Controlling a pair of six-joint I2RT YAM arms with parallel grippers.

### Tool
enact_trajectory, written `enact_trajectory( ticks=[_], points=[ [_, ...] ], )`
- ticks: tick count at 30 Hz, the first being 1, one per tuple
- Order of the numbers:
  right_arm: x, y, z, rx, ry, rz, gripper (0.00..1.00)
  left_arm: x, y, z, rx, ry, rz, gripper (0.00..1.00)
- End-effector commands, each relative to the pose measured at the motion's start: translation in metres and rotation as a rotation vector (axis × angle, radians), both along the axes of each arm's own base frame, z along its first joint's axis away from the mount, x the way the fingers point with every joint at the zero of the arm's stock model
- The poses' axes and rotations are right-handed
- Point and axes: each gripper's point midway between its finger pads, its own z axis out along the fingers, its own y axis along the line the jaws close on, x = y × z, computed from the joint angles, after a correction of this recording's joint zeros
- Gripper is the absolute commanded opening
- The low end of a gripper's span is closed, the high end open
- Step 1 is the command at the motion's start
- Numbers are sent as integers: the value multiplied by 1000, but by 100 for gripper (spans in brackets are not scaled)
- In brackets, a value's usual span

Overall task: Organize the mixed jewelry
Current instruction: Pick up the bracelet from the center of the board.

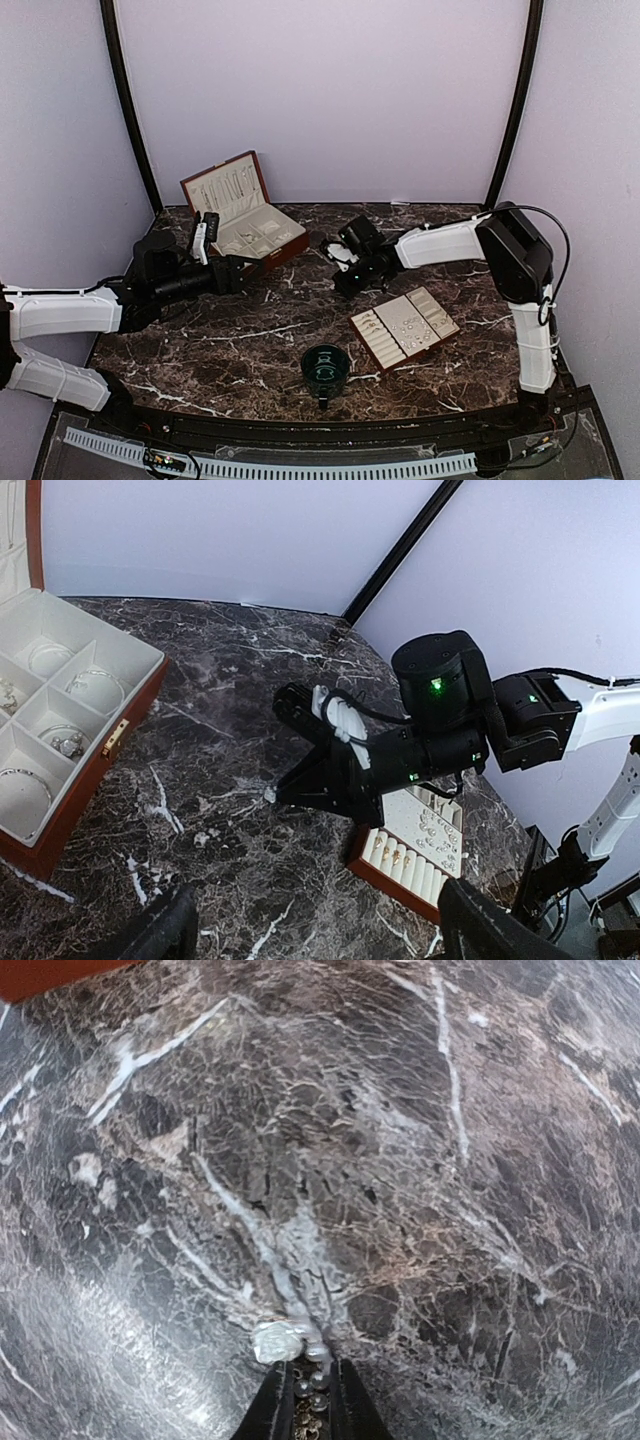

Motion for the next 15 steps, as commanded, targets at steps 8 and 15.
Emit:
enact_trajectory(
  ticks=[8, 15],
  points=[
    [-21, 2, -4, 127, 91, -89, 0, -3, 1, 3, -2, -16, 0, 86],
    [-23, 27, 45, 388, 146, -91, 0, -2, 1, 5, -11, -17, 1, 86]
  ],
)
